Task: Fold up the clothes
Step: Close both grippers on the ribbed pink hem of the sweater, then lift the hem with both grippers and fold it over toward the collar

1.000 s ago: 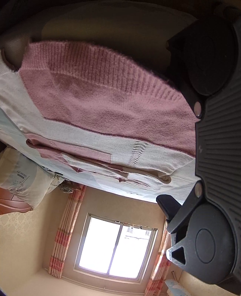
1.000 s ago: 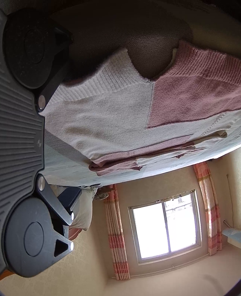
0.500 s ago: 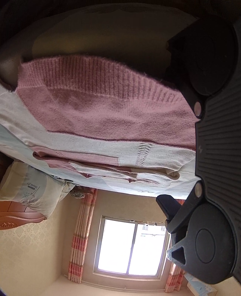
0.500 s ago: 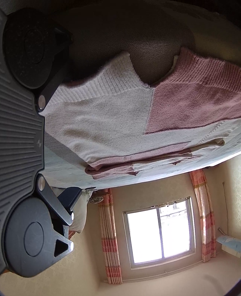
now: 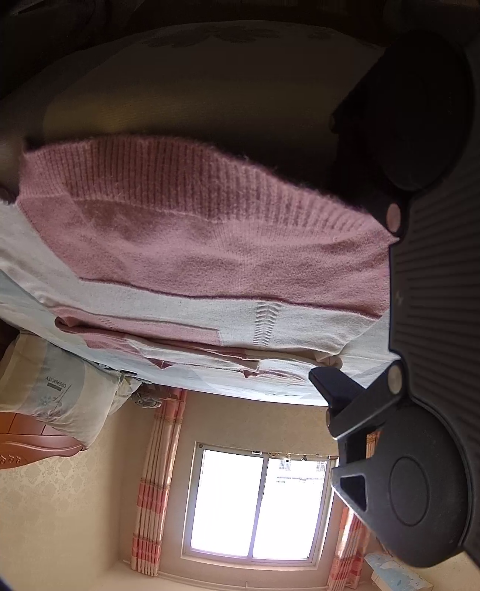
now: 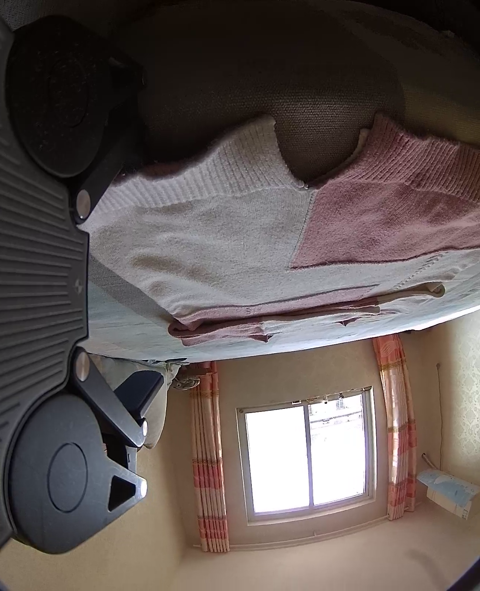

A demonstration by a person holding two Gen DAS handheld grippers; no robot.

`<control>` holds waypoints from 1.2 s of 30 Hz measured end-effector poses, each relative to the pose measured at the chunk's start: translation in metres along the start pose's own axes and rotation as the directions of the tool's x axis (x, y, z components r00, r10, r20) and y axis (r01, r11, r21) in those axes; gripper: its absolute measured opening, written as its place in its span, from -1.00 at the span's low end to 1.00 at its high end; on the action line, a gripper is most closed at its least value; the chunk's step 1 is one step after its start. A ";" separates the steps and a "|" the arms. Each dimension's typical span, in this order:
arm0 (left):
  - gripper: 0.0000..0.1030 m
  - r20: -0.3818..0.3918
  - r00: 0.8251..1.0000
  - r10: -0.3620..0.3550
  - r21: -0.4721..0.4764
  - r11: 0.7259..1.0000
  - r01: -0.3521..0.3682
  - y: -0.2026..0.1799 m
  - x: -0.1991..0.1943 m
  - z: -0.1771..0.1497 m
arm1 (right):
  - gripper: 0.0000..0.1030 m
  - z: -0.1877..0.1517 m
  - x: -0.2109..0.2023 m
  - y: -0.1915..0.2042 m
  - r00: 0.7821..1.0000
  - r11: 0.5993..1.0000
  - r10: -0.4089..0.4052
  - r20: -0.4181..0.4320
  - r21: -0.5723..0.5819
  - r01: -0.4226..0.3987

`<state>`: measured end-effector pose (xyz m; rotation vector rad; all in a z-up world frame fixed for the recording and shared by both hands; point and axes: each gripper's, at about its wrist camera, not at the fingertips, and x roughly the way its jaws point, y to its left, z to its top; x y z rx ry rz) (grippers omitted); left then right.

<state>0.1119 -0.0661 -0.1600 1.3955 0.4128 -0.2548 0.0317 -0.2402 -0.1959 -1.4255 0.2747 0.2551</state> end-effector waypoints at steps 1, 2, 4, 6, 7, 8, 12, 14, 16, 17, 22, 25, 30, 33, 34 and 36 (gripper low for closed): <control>-0.04 0.000 1.000 -0.014 -0.007 1.000 0.014 -0.004 -0.005 -0.002 | 0.86 0.000 0.000 -0.001 1.000 1.000 0.007 -0.002 0.015 -0.007; -0.37 0.000 1.000 -0.028 -0.007 1.000 0.028 -0.009 -0.008 -0.003 | 0.81 0.000 -0.001 0.000 1.000 1.000 0.015 0.000 0.012 -0.015; -0.81 0.000 0.999 -0.050 -0.004 0.999 0.050 -0.018 -0.012 -0.004 | 0.55 -0.001 -0.005 0.006 0.999 0.999 0.030 0.013 -0.018 -0.029; -0.98 -0.004 0.999 -0.049 -0.017 0.999 0.048 -0.023 -0.012 -0.004 | 0.23 -0.001 -0.009 0.011 0.999 0.998 0.051 0.018 -0.035 -0.050; -0.98 -0.006 0.999 -0.039 -0.023 0.999 0.039 -0.024 -0.012 -0.005 | -0.04 -0.001 -0.010 0.012 0.997 0.997 0.078 0.013 -0.029 -0.077; -0.98 -0.008 0.999 -0.037 -0.030 0.999 0.037 -0.024 -0.012 -0.005 | -0.22 -0.001 -0.010 0.013 0.994 0.994 0.106 0.008 -0.023 -0.105; -0.97 -0.011 0.998 -0.055 -0.054 0.997 0.054 -0.018 -0.014 -0.006 | -0.82 0.003 -0.011 0.020 0.988 0.987 0.152 -0.012 -0.052 -0.153; -0.93 -0.013 0.998 -0.057 -0.055 0.997 0.056 -0.015 -0.013 -0.006 | -0.82 0.004 -0.010 0.016 0.986 0.985 0.163 -0.015 -0.044 -0.164; -0.92 -0.013 0.997 -0.071 -0.067 0.995 0.069 -0.010 -0.014 -0.006 | -0.85 0.005 -0.010 0.011 0.985 0.984 0.174 -0.019 -0.037 -0.175; -0.91 -0.012 0.997 -0.073 -0.074 0.995 0.072 -0.007 -0.015 -0.006 | -0.85 0.006 -0.010 0.009 0.983 0.983 0.180 -0.021 -0.033 -0.180; -0.91 0.001 0.999 -0.047 -0.100 0.994 0.047 0.013 -0.020 -0.006 | -0.85 0.008 -0.008 -0.014 0.987 0.987 0.162 -0.012 0.011 -0.162; -0.91 0.006 0.999 -0.033 -0.130 0.991 0.033 0.031 -0.016 -0.005 | -0.85 0.009 -0.005 -0.032 0.990 0.989 0.140 -0.005 0.051 -0.140; -0.90 0.011 1.000 -0.009 -0.179 0.984 0.011 0.058 0.002 -0.004 | -0.85 0.013 0.012 -0.057 0.994 0.990 0.113 0.007 0.089 -0.113; -0.90 0.014 1.000 0.004 -0.209 0.978 -0.001 0.074 0.015 -0.004 | -0.85 0.015 0.025 -0.070 0.995 0.988 0.094 0.015 0.121 -0.095; -0.90 0.015 1.000 0.009 -0.219 0.976 -0.005 0.079 0.019 -0.004 | -0.85 0.016 0.029 -0.073 0.996 0.988 0.086 0.017 0.129 -0.088; -0.90 0.014 1.000 0.015 -0.242 0.970 -0.011 0.090 0.029 -0.004 | -0.85 0.017 0.041 -0.081 0.998 0.987 0.068 0.019 0.142 -0.070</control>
